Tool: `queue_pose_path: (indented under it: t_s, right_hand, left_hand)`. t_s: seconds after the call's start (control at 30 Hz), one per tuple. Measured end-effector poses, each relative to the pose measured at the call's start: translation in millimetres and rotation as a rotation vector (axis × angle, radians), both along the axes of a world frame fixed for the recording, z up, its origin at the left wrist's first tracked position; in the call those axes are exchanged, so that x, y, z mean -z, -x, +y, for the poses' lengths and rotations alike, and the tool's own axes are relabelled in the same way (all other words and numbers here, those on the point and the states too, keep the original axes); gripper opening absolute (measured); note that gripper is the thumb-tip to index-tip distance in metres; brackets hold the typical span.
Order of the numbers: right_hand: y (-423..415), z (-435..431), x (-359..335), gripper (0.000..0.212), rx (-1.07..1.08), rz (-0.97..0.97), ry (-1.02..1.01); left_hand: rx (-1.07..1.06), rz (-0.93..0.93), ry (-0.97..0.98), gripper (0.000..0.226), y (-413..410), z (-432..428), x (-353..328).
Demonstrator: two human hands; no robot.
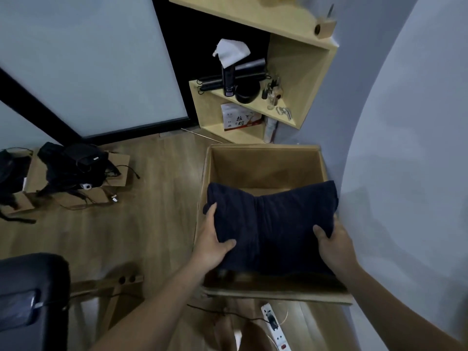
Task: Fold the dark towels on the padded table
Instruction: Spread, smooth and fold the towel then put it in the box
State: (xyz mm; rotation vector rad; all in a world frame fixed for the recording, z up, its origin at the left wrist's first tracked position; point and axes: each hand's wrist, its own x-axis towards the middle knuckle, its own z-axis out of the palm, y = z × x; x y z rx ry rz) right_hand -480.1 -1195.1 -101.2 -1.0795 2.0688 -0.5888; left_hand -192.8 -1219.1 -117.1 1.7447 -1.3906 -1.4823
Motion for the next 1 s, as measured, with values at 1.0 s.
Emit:
queue_pose_path:
  t_s: [1.0]
  right_hand:
    - [-66.6, -188.3, -51.6, 0.06, -0.672, 0.167, 0.092]
  left_hand:
    - [0.189, -0.601, 0.329, 0.066, -2.5, -137.6, -58.9]
